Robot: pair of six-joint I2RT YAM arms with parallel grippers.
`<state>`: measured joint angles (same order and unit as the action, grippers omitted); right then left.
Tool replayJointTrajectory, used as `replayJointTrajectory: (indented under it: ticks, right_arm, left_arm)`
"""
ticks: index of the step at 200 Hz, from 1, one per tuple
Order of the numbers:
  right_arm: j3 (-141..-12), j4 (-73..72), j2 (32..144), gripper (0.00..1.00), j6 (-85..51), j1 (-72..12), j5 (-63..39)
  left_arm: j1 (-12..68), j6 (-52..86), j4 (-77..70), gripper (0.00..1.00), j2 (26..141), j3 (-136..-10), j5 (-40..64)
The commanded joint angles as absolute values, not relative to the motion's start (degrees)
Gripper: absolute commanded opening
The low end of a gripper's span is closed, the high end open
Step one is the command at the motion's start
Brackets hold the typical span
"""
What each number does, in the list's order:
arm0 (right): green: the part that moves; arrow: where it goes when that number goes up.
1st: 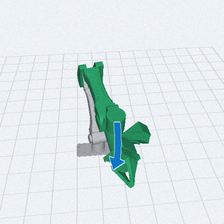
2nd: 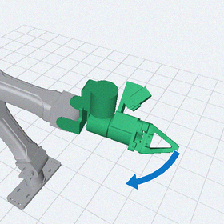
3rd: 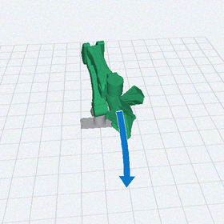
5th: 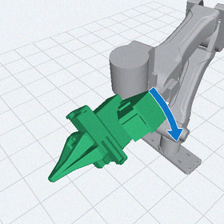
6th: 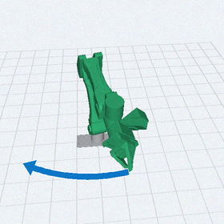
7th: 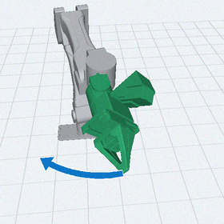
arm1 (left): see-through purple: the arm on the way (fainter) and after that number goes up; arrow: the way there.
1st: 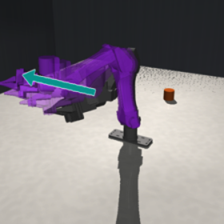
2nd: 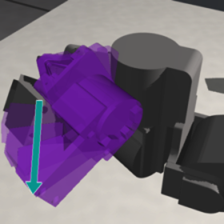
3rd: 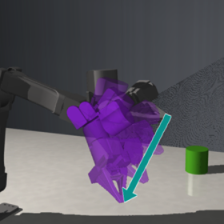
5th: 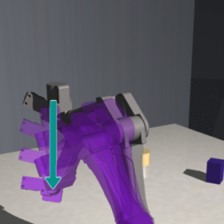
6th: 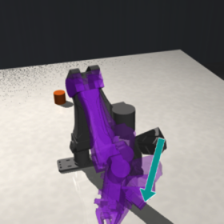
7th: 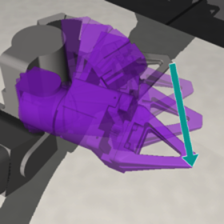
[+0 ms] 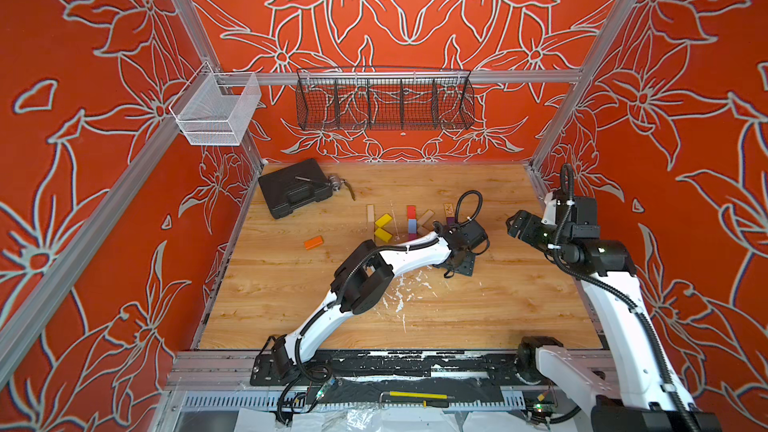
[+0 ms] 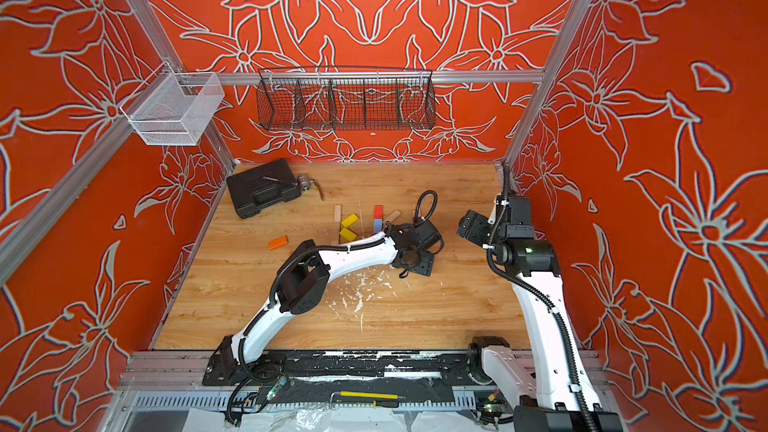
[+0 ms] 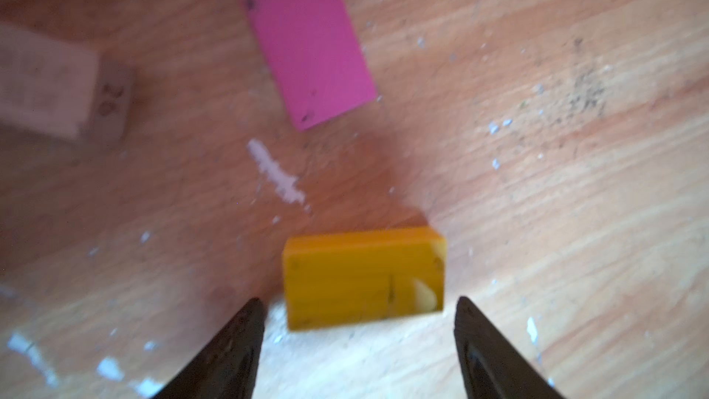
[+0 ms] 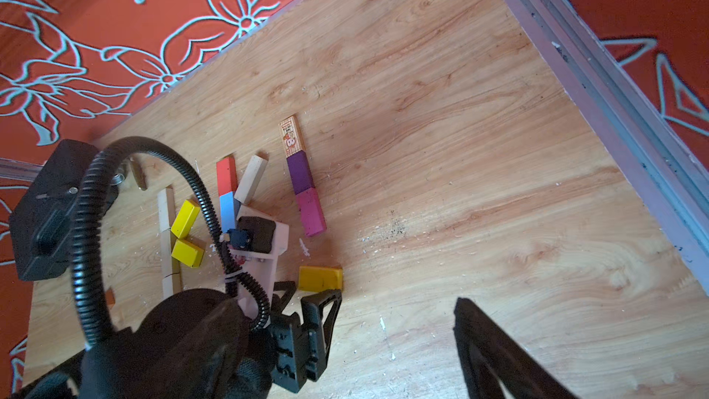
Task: Assemble the letter k with building blocks
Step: Place the building block at the center of the board, then pick up the building block from the center of the board.
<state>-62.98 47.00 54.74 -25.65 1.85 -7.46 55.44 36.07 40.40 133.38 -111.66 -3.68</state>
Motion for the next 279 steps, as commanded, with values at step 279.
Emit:
replayJointTrajectory:
  ticks: [279]
  right_arm:
    - [-61.63,42.26,96.29,0.58,63.76,-11.85,-22.53]
  left_arm:
    - [26.48,-43.18,29.41,0.97,65.23,-53.61,39.47]
